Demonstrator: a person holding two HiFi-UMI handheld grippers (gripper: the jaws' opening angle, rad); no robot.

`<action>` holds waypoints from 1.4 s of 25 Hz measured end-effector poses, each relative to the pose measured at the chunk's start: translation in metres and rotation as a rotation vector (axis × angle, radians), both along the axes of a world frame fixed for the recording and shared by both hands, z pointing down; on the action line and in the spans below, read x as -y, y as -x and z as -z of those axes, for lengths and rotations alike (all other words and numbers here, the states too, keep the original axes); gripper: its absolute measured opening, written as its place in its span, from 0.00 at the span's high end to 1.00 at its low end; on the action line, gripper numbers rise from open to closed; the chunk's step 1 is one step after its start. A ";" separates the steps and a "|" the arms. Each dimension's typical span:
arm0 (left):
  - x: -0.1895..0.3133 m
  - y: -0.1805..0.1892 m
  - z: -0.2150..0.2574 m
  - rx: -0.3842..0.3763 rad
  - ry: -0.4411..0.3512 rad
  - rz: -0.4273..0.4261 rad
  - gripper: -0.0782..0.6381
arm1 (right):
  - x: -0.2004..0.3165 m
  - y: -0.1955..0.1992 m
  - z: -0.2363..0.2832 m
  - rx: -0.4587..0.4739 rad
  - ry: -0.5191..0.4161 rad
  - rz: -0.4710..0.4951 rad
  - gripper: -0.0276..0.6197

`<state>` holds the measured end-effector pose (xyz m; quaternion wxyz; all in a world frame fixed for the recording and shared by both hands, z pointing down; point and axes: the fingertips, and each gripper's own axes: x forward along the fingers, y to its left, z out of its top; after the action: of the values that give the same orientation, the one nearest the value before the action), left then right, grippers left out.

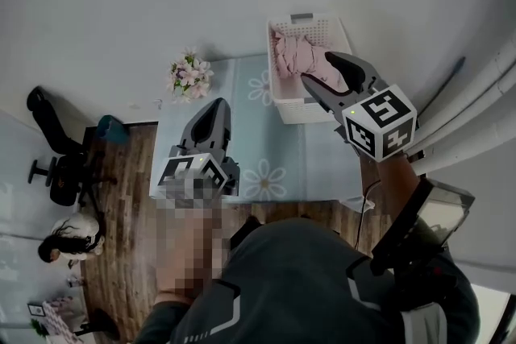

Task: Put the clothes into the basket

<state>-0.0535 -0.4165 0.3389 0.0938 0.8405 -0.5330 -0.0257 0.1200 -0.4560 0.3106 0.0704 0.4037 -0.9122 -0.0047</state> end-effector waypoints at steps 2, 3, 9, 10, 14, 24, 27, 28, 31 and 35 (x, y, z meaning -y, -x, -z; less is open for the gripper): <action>-0.001 0.011 0.005 0.015 -0.011 0.010 0.89 | -0.005 0.007 0.005 0.019 -0.003 -0.012 0.57; -0.001 0.017 0.009 0.027 -0.021 0.012 0.89 | -0.006 0.011 0.007 0.028 -0.003 -0.022 0.59; 0.004 0.044 0.027 0.075 -0.059 -0.016 0.89 | -0.010 0.032 0.022 0.086 -0.009 -0.092 0.74; 0.005 0.046 0.026 0.075 -0.056 -0.027 0.89 | -0.012 0.036 0.022 0.090 -0.008 -0.100 0.75; 0.010 0.056 0.024 0.078 -0.063 -0.049 0.89 | -0.017 0.051 0.024 0.078 -0.016 -0.121 0.77; 0.011 0.082 0.022 0.067 -0.061 -0.052 0.89 | -0.028 0.072 0.019 0.120 0.016 -0.168 0.89; 0.010 0.087 0.018 0.064 -0.051 -0.058 0.89 | -0.032 0.078 0.014 0.114 0.021 -0.174 0.90; 0.009 0.088 0.017 0.063 -0.050 -0.056 0.89 | -0.035 0.081 0.014 0.107 0.017 -0.177 0.90; 0.006 0.093 0.014 0.056 -0.050 -0.049 0.89 | -0.043 0.087 0.013 0.089 -0.007 -0.193 0.93; 0.006 0.097 0.009 0.051 -0.040 -0.047 0.89 | -0.045 0.087 0.010 0.113 0.005 -0.208 0.93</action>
<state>-0.1504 -0.4226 0.3295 0.0639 0.8550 -0.5146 -0.0127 0.0327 -0.4107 0.3003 0.0201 0.4954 -0.8680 0.0279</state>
